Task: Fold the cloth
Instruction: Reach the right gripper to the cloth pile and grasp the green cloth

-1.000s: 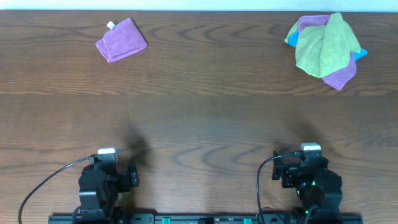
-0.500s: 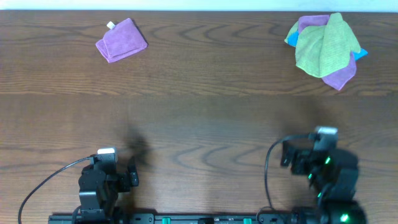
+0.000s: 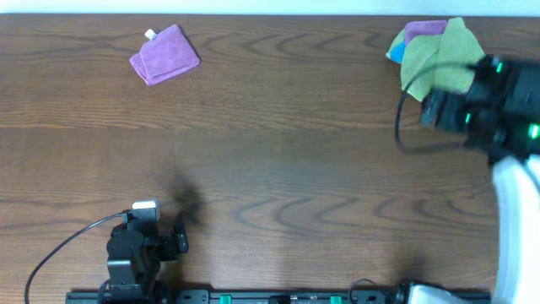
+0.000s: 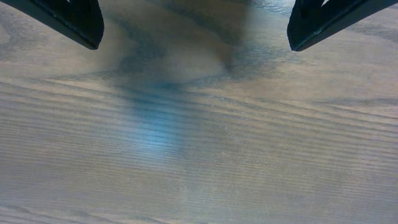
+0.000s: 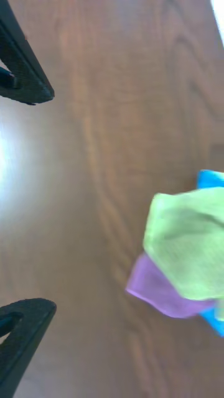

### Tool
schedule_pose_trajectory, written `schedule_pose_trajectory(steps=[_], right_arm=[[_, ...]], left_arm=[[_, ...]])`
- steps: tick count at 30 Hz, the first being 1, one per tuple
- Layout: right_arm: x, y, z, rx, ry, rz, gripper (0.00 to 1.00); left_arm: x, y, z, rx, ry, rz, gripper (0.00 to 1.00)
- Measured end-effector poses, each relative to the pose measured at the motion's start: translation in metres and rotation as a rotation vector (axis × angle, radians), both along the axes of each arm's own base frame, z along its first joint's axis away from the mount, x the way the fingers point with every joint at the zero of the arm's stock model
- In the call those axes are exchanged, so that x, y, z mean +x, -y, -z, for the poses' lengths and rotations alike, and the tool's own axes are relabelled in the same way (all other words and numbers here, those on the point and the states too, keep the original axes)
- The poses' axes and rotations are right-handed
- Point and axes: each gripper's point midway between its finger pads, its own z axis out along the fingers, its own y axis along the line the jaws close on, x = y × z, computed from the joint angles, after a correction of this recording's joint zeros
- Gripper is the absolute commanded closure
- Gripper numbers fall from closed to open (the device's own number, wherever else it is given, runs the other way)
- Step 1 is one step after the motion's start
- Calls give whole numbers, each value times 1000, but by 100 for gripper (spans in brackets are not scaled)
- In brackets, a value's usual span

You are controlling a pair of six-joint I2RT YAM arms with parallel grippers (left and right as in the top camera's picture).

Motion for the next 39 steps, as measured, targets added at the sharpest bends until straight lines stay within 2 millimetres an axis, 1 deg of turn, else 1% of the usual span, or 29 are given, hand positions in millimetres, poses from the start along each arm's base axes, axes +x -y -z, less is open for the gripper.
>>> schedule_pose_trajectory(steps=[4, 7, 10, 13, 15, 17, 21, 30, 34, 39], right_arm=[[41, 18, -4, -13, 6, 27, 1], [67, 34, 3, -21, 11, 50, 1], [90, 49, 15, -22, 23, 74, 1], [114, 70, 38, -25, 39, 104, 1], [123, 79, 52, -31, 37, 119, 1], [130, 87, 69, -39, 21, 135, 1], [140, 95, 97, -45, -3, 147, 4], [173, 105, 126, -52, 61, 152, 9], [180, 105, 143, -43, 58, 145, 13], [185, 103, 159, -28, 55, 134, 14]], left_arm=[[0, 0, 0, 0, 0, 0, 5], [0, 0, 0, 0, 0, 0, 4], [0, 0, 0, 0, 0, 0, 5], [0, 0, 0, 0, 0, 0, 5], [0, 0, 0, 0, 0, 0, 5], [0, 0, 0, 0, 0, 0, 4], [0, 0, 0, 0, 0, 0, 5], [0, 0, 0, 0, 0, 0, 5], [0, 0, 0, 0, 0, 0, 5], [0, 0, 0, 0, 0, 0, 5]])
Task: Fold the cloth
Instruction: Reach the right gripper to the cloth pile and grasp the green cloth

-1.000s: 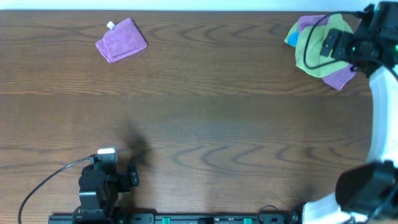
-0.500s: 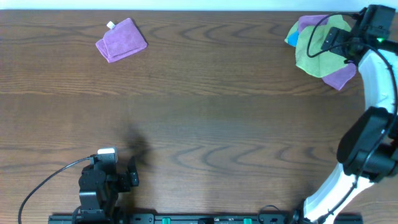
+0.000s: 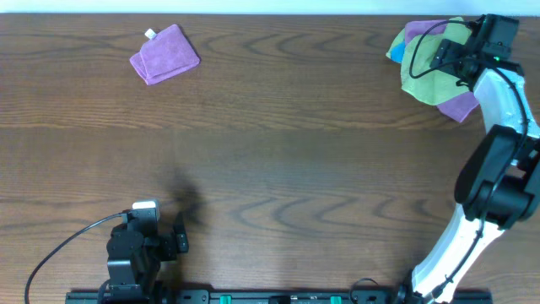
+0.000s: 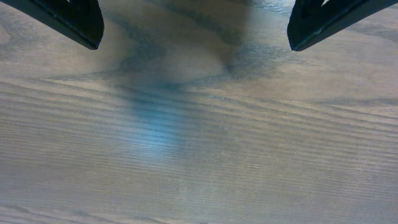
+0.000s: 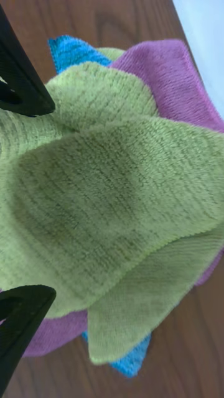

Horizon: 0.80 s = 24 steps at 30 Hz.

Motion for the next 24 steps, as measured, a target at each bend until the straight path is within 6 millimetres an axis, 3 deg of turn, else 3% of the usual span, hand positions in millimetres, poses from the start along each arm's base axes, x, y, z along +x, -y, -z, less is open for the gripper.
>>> schedule_pose_trajectory(steps=[7, 9, 12, 15, 16, 19, 24], right_arm=[[4, -3, 22, 24, -12, -17, 20], [5, -4, 27, 30, -19, -22, 29], [4, -6, 35, 40, -31, -23, 54], [4, -6, 37, 41, -32, -23, 71], [5, -5, 37, 42, -30, -18, 72], [5, -5, 36, 38, -27, -25, 99], [5, -5, 21, 32, -9, -25, 99]], left_arm=[[0, 0, 0, 0, 0, 0, 4], [0, 0, 0, 0, 0, 0, 5], [0, 0, 0, 0, 0, 0, 5], [0, 0, 0, 0, 0, 0, 5], [0, 0, 0, 0, 0, 0, 5], [0, 0, 0, 0, 0, 0, 5], [0, 0, 0, 0, 0, 0, 5]])
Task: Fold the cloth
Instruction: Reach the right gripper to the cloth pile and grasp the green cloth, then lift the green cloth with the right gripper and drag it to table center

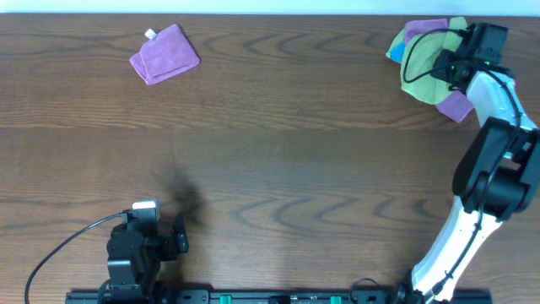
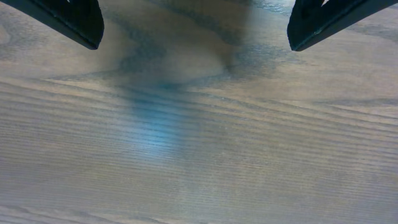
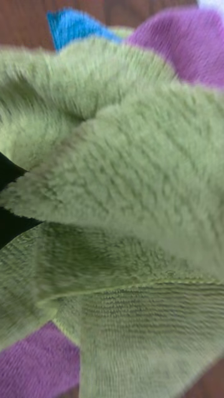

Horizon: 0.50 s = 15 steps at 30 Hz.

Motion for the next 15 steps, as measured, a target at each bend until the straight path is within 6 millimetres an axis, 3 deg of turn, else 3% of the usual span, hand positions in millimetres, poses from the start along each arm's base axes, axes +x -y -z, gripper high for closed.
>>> schedule_pose_trajectory(steps=[9, 15], right_arm=[[-10, -8, -82, -64, 82, -47, 99], [-34, -52, -132, -109, 73, -165, 99]], left_arm=[[0, 0, 0, 0, 0, 0, 5], [0, 0, 0, 0, 0, 0, 4]])
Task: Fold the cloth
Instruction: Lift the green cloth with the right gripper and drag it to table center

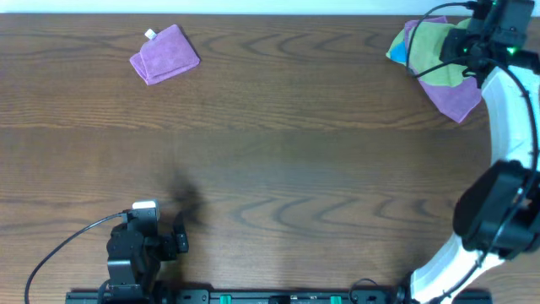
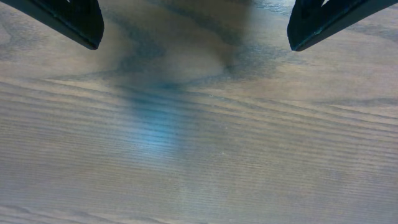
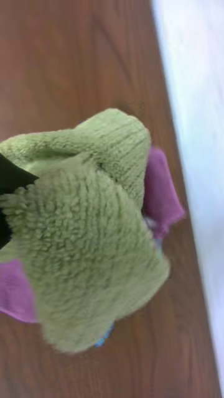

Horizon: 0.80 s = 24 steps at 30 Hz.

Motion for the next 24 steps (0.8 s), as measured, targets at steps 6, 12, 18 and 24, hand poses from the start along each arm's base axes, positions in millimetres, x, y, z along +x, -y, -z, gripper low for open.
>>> schedule_pose_trajectory(steps=[6, 12, 18, 24], right_arm=[[-36, -59, -44, -9, -22, -113, 99], [-92, -143, -77, -13, -72, -293, 99], [-156, -232, -85, -14, -155, -532, 99], [-207, -303, -76, -6, -236, -730, 99]], left_arm=[[0, 0, 0, 0, 0, 0, 5], [0, 0, 0, 0, 0, 0, 5], [0, 0, 0, 0, 0, 0, 5], [0, 0, 0, 0, 0, 0, 5]])
